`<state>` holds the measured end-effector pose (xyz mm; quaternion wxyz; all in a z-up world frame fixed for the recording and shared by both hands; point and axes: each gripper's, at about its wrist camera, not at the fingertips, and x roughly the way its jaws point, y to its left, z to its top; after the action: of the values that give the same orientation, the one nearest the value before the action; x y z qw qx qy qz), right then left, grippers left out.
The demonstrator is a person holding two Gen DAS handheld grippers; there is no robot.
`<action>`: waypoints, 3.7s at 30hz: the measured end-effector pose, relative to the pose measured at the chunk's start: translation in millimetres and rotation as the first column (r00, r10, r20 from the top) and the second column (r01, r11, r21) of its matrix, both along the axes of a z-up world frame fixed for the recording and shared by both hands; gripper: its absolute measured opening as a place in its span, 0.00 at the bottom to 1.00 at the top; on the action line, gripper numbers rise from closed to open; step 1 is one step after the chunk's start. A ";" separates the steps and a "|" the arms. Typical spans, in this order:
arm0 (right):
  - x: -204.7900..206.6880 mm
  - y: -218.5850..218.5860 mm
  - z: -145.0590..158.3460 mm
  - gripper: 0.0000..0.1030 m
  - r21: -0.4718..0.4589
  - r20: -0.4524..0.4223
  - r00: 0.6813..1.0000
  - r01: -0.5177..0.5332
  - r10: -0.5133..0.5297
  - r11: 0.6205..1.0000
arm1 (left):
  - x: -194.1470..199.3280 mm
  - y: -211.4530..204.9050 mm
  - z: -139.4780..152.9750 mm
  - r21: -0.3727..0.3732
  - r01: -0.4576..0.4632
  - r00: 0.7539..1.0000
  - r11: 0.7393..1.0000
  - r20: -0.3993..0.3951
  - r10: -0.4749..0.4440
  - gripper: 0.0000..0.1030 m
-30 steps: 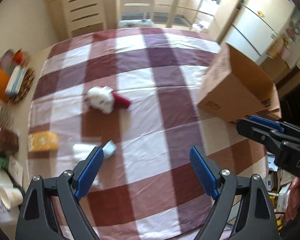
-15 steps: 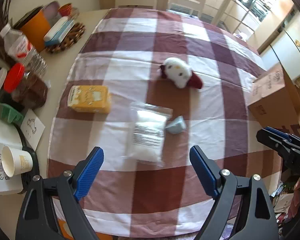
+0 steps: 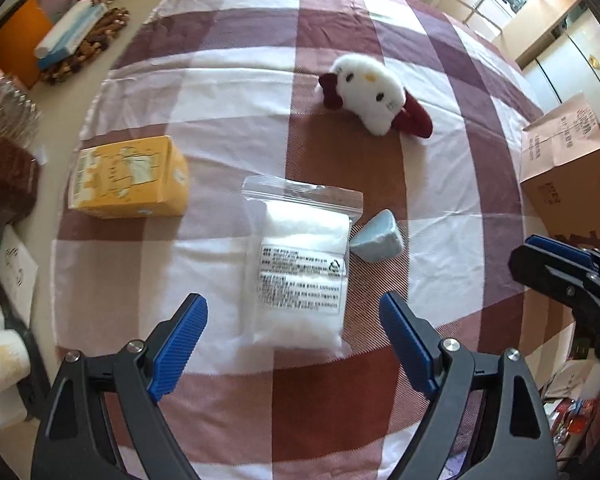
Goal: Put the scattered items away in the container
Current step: 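Move both open tools back over the remaining table items, then grasp the zip bag of cotton pads with the left tool while the right tool grasps the blue sponge, then carry the cotton-pad bag and blue sponge with both tools over the cardboard box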
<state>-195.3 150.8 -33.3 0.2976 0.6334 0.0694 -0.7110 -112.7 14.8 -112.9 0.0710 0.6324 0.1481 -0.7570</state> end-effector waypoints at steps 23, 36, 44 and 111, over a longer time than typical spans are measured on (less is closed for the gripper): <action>-19.1 -55.2 -91.3 0.39 0.040 0.176 0.975 0.128 -0.133 0.991 | -6.5 -23.1 -46.7 0.002 -0.012 1.000 1.000 0.014 0.012 0.85; -12.1 -58.2 -90.6 0.35 0.045 0.100 0.992 0.076 -0.080 0.996 | -1.7 -36.8 -40.9 -0.032 -0.040 0.999 0.999 0.024 0.040 0.54; 0.1 -53.3 -84.4 0.35 0.053 0.085 0.996 0.037 -0.041 0.998 | 5.4 -42.0 -30.2 -0.018 -0.066 0.998 0.998 0.004 0.067 0.44; 61.0 124.5 71.6 0.35 -0.125 -0.145 0.939 0.294 -0.311 0.947 | 7.3 119.7 107.6 -0.098 0.220 0.955 0.971 -0.184 -0.234 0.39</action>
<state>-134.3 275.3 38.3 0.2098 0.5603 -0.0411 -0.8002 -105.4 134.5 -5.2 -0.0071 0.5651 0.0516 -0.8234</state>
